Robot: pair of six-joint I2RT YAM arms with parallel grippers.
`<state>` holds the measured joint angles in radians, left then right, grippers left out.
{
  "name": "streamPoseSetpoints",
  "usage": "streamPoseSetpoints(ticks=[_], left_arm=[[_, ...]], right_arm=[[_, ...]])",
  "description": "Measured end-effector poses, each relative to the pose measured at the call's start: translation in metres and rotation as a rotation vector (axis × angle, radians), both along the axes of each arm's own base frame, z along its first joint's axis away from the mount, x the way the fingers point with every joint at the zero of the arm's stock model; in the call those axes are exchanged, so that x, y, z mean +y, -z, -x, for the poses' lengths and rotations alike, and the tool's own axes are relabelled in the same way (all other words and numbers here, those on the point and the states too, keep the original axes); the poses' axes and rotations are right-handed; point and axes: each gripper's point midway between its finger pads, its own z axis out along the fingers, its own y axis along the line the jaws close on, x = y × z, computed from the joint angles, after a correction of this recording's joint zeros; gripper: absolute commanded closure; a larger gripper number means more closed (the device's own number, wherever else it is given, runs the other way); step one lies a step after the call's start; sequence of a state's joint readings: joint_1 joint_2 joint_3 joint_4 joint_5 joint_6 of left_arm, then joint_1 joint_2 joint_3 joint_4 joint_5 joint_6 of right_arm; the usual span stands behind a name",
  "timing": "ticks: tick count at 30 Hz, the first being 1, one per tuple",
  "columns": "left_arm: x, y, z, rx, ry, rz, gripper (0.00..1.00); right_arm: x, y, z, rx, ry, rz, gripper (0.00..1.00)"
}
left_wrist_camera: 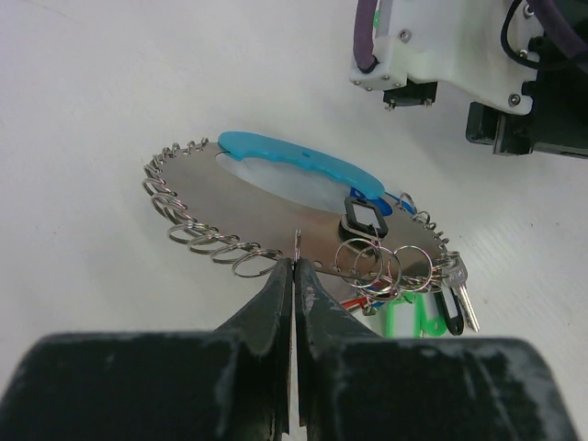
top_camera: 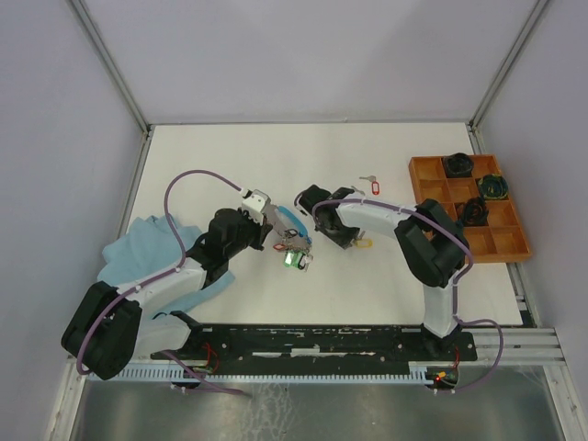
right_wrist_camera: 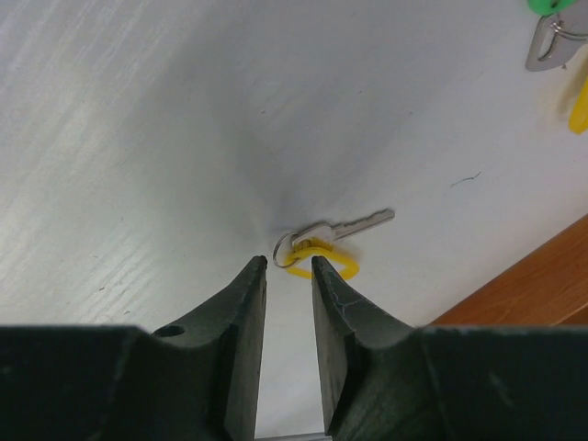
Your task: Put the keys on the keyring
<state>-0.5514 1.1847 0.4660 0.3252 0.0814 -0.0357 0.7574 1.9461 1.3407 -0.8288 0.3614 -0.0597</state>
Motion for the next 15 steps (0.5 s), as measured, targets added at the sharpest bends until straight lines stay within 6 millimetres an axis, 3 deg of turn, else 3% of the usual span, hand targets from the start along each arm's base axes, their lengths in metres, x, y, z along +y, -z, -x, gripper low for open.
streamPoseSetpoints(ticks=[5,15], left_arm=[[0.000,0.000,0.000,0.000,0.000,0.000,0.97],[0.000,0.000,0.000,0.000,0.001,0.000,0.97]], right_arm=[[-0.003,0.009,0.001,0.021,-0.009,0.030,0.67],[-0.012,0.013,-0.002,0.015,-0.011,0.095,0.83]])
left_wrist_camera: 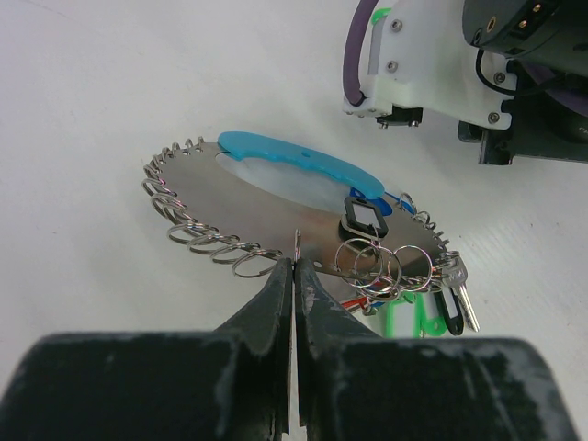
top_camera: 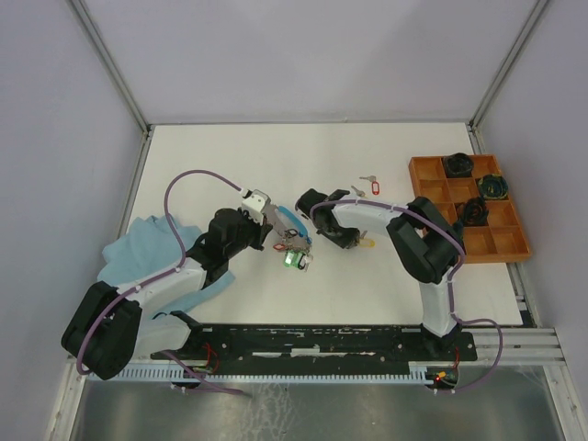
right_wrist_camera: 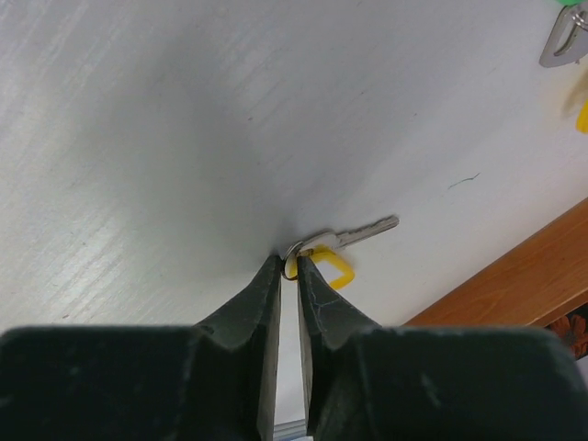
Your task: Put the keys on the keyring
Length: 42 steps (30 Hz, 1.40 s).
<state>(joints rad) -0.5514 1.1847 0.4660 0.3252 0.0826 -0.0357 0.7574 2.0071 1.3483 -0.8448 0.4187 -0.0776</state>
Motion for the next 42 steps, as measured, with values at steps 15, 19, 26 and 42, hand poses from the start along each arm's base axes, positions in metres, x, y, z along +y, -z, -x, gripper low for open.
streamPoseSetpoints(ticks=[15,19,26,42], left_arm=[[-0.001,0.000,0.001,0.001,0.005,0.002,0.97],[-0.001,0.000,0.001,0.001,0.007,0.003,0.97],[-0.004,-0.004,0.002,-0.007,0.024,0.016,0.97],[-0.007,-0.009,0.001,-0.026,0.034,0.031,0.97]], right_arm=[[0.024,-0.041,-0.004,-0.082,0.005,-0.197,0.99],[0.035,-0.053,-0.002,-0.123,0.010,-0.312,1.00],[0.048,-0.035,0.014,-0.144,0.025,-0.495,0.99],[0.055,-0.009,0.042,-0.220,0.118,-0.745,0.94]])
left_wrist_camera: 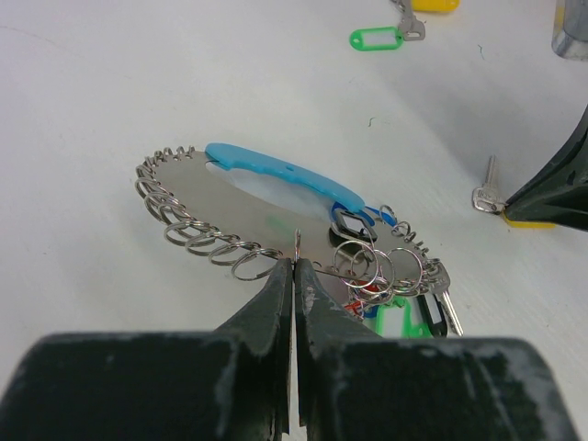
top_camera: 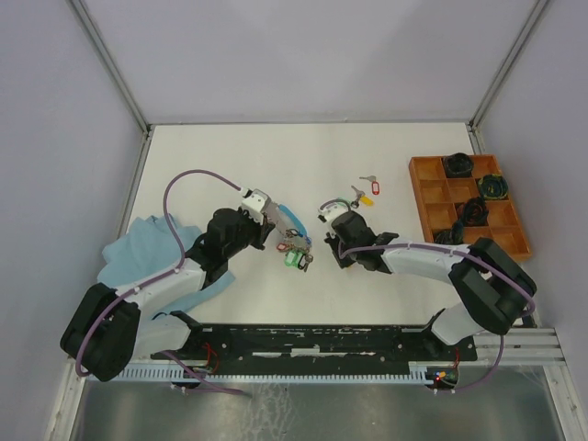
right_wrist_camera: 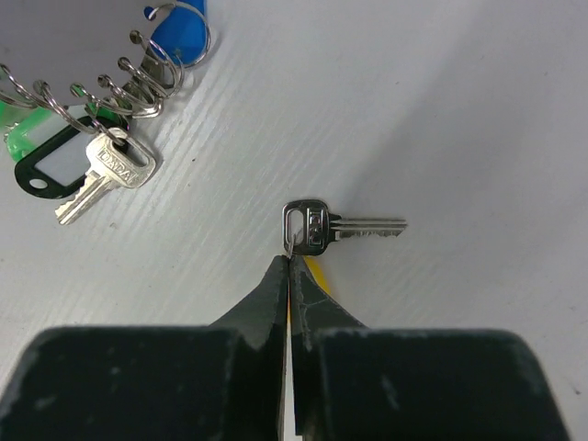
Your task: Put the keys on the keyring
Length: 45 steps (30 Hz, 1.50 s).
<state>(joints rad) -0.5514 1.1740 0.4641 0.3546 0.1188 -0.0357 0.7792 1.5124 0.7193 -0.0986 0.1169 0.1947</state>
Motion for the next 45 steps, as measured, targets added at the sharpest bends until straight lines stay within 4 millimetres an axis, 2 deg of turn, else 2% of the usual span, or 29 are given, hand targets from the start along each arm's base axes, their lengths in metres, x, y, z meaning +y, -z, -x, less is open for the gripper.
streamPoseSetpoints(ticks=[2,4,9,19,22,28,33,42,45], left_arm=[[0.000,0.000,0.001,0.000,0.001,0.001,0.97],[0.000,0.000,0.002,-0.002,0.006,0.004,0.97],[-0.001,-0.002,0.003,-0.005,0.014,0.009,0.97],[-0.001,-0.004,0.003,-0.013,0.014,0.014,0.97],[-0.001,-0.004,0.003,-0.013,0.014,0.014,0.97],[-0.001,-0.004,0.003,-0.013,0.015,0.014,0.97],[-0.001,-0.004,0.003,-0.013,0.015,0.015,0.97],[-0.002,-0.004,0.004,-0.013,0.017,0.015,0.97],[-0.002,-0.004,0.004,-0.013,0.018,0.016,0.97]], right_arm=[[-0.003,0.004,0.006,0.018,0.016,-0.005,0.89],[-0.006,0.003,0.011,0.031,0.030,-0.009,0.79],[-0.014,-0.009,0.021,0.057,0.056,-0.004,0.64],[-0.003,-0.053,0.009,0.091,0.120,-0.003,0.51],[-0.003,-0.051,0.010,0.130,0.127,0.032,0.53],[-0.002,-0.030,0.016,0.265,0.122,0.105,0.60],[-0.008,-0.017,0.013,0.352,0.147,0.132,0.61],[-0.016,-0.011,0.007,0.409,0.178,0.136,0.63],[-0.016,-0.005,0.009,0.429,0.176,0.145,0.68]])
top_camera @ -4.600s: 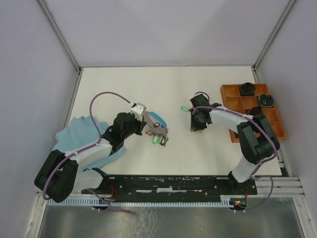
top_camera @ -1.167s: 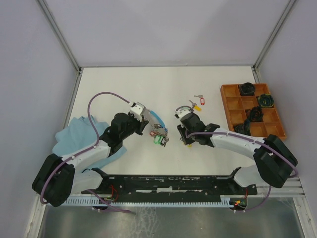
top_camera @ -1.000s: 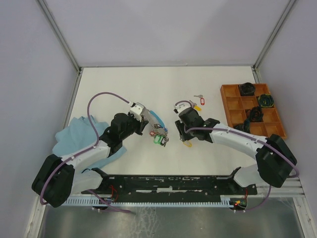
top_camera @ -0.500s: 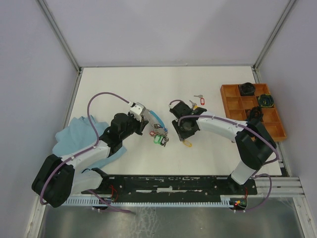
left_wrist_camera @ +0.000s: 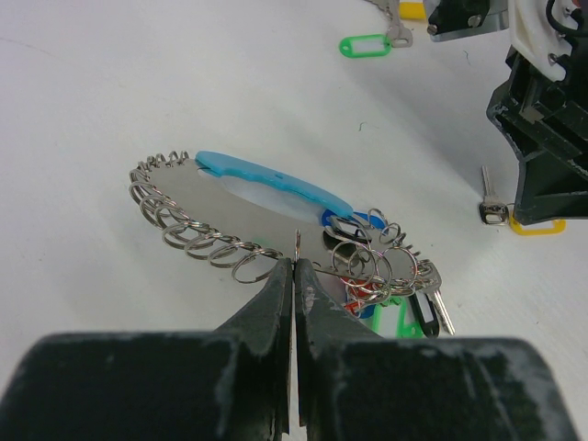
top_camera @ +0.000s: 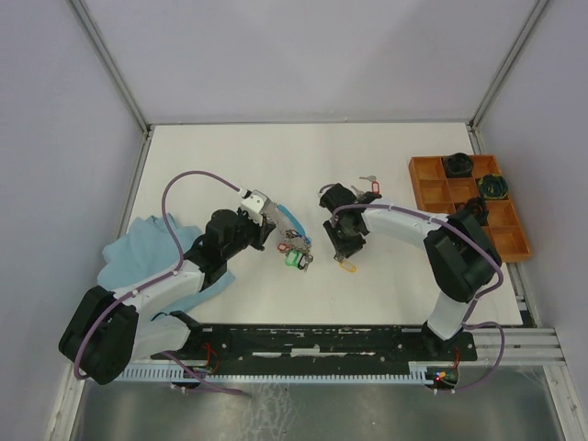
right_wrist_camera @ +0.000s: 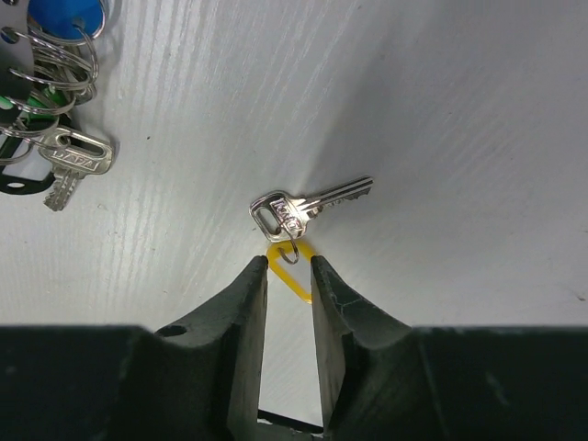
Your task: Put the keys on the keyring
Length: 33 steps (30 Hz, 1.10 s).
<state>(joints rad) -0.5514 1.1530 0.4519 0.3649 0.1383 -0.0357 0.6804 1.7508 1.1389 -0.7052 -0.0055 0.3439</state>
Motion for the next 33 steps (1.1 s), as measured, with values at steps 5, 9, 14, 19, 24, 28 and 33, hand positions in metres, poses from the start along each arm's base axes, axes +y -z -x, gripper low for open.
streamPoseSetpoints(ticks=[5,9,14,19,24,28,33], left_arm=[[0.000,0.000,0.000,0.000,0.002,0.001,0.97],[0.000,0.000,0.000,0.001,0.003,0.001,0.97],[0.000,0.000,0.000,0.001,0.003,0.001,0.97],[-0.001,0.000,0.000,0.001,0.004,0.001,0.97],[-0.001,0.000,0.000,0.001,0.004,0.001,0.97],[-0.001,0.000,0.001,0.001,0.004,0.001,0.97],[-0.003,0.000,0.003,0.005,0.024,0.007,0.97]], right_arm=[[0.001,0.005,0.003,0.023,-0.005,-0.003,0.71],[0.002,0.006,0.004,0.028,-0.005,-0.004,0.72],[0.001,0.011,0.005,0.042,-0.004,0.007,0.73],[0.001,0.012,0.005,0.043,-0.004,0.008,0.75],[0.002,0.012,0.003,0.038,-0.004,0.003,0.79],[0.002,0.012,0.003,0.037,-0.004,0.003,0.84],[0.002,0.013,0.003,0.038,-0.004,0.003,0.97]])
